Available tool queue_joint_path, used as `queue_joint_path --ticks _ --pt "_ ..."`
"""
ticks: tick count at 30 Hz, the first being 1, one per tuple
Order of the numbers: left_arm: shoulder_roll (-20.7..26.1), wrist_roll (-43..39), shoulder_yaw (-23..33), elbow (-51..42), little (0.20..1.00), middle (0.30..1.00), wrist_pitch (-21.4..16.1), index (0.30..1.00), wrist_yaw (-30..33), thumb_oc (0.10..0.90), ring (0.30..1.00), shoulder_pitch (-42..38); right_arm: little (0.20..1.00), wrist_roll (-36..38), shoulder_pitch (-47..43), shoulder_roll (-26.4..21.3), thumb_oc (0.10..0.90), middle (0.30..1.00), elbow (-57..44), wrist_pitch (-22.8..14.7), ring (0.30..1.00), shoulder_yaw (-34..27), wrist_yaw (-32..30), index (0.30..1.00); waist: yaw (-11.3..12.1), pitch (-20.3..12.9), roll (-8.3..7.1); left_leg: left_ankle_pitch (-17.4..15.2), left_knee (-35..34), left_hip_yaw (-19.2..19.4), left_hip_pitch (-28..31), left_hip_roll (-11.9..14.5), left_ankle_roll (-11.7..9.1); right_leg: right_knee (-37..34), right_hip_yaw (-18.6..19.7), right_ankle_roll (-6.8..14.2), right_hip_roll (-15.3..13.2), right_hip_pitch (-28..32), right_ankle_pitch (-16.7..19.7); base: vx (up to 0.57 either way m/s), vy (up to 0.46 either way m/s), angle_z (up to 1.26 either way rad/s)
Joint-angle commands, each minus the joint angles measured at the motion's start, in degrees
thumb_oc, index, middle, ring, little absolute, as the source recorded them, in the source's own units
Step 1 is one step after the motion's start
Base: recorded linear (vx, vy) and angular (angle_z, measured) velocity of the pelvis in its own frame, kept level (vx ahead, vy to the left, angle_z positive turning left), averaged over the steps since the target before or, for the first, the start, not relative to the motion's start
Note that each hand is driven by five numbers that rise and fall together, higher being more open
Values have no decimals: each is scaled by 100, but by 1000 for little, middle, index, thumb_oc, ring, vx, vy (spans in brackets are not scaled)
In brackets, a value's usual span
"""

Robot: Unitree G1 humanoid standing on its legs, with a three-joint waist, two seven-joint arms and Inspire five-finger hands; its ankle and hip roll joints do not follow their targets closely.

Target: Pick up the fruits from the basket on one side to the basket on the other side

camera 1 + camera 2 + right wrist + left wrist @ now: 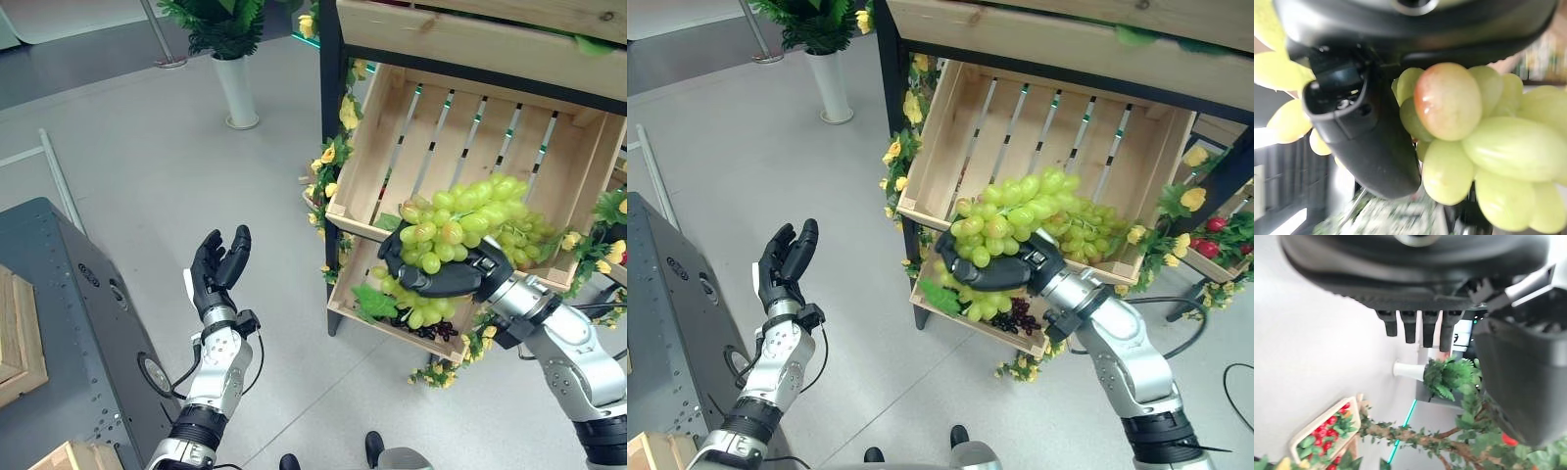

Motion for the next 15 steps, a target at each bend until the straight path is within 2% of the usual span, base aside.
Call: queue_joint_path --ticks 1,6,9,12,15 --pt "207 590 114 214 900 900 -416 900 -34 800 900 -777 300 -132 -993 -119 400 300 -112 -1114 300 -563 -617 300 82 -638 -151 -676 49 -367 171 -355 76 129 40 -11 113 102 -22 19 8 -16" --pt "207 546 24 326 900 900 -398 900 53 800 900 -895 300 -682 -1434 -384 400 300 43 -1191 300 -529 -1239 300 119 -678 -176 -696 49 -413 162 -371 88 119 19 -7 119 105 -12 5 5 -4" --pt "159 557 -69 365 900 900 -376 900 71 800 900 -905 300 -1248 -1767 -613 400 300 257 -1271 300 -418 -1876 300 185 -713 -207 -704 49 -473 148 -383 93 94 2 -17 130 129 -11 0 0 0" --pt "140 550 -109 368 900 900 -370 900 70 800 900 -883 300 -1334 -1964 -768 400 300 417 -1234 300 -366 -2120 300 227 -730 -221 -705 49 -498 145 -380 93 86 -21 -23 131 143 -15 0 0 0" --pt "109 555 -160 371 900 900 -347 900 48 800 900 -855 300 -1826 -2263 -978 400 300 761 -1208 300 -258 -2572 300 310 -764 -253 -698 49 -547 131 -383 86 72 -63 -30 133 164 -21 1 -5 1"
